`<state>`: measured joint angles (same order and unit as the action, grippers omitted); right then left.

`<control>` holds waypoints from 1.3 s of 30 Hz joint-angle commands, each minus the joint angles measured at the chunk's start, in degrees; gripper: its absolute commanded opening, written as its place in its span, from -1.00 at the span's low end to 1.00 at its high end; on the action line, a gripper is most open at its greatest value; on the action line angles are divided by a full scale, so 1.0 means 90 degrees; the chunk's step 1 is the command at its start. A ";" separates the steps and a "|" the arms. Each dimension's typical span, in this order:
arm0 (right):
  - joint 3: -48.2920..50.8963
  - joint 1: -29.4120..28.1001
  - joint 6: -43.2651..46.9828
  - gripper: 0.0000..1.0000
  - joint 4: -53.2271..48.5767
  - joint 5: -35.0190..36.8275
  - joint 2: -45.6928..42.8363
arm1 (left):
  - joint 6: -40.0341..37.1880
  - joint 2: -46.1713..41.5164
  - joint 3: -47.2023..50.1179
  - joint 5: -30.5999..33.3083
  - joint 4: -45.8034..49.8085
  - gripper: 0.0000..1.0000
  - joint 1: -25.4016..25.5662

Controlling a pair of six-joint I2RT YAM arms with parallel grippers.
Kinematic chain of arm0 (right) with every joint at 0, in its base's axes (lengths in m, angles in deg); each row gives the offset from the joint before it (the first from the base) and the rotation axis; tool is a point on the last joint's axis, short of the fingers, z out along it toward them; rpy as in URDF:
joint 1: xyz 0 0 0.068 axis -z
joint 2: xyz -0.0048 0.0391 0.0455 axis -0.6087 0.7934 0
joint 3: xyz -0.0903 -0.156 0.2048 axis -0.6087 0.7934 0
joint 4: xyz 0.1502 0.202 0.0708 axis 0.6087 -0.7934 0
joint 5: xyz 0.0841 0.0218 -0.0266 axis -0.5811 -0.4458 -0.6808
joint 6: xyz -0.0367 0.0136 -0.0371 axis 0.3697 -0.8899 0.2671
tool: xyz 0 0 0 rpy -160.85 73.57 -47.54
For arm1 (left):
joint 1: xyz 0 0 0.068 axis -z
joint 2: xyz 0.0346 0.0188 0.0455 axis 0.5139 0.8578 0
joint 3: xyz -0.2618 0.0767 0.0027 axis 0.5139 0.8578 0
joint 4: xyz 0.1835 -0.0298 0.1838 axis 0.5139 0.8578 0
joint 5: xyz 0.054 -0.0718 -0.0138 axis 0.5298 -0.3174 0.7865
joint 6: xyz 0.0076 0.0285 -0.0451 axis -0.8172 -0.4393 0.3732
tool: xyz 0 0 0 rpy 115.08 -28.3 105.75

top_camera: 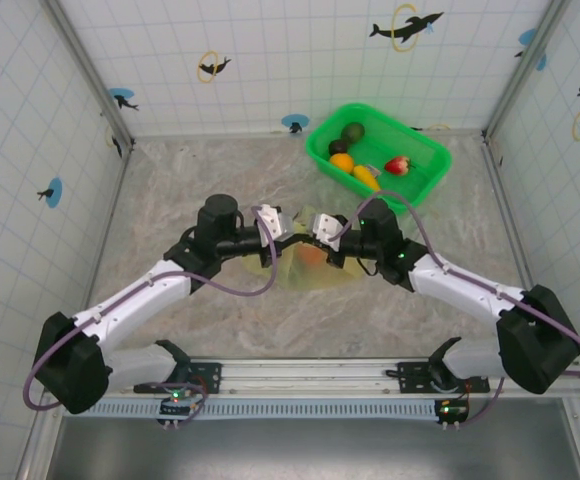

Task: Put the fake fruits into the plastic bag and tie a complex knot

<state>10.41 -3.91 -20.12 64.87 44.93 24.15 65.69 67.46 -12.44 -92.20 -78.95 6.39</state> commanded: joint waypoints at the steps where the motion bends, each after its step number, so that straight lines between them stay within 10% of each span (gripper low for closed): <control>1: 0.0135 -0.0246 0.0168 -1.00 0.0731 0.1449 -0.0219 | 0.0329 -0.0001 -0.0235 0.0114 0.0062 -1.00 -0.0006; 22: 0.0432 -0.0367 0.0115 -1.00 0.0749 0.3151 -0.1002 | 0.1442 0.0243 -0.0975 0.2018 0.0423 -1.00 -0.0006; 31: 0.0678 -0.0167 -0.0378 -1.00 0.0985 0.2074 -0.1495 | 0.1472 0.0163 -0.0851 0.2057 0.0337 -1.00 -0.0006; 39: 0.0508 -0.0083 -0.0617 -1.00 0.0884 0.1610 -0.1343 | 0.1594 0.0222 -0.0894 0.2015 0.0382 -0.56 0.0003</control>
<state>15.96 -5.07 -23.85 71.69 61.36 13.18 78.91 69.80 -19.50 -77.67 -76.57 7.51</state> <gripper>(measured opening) 0.051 0.213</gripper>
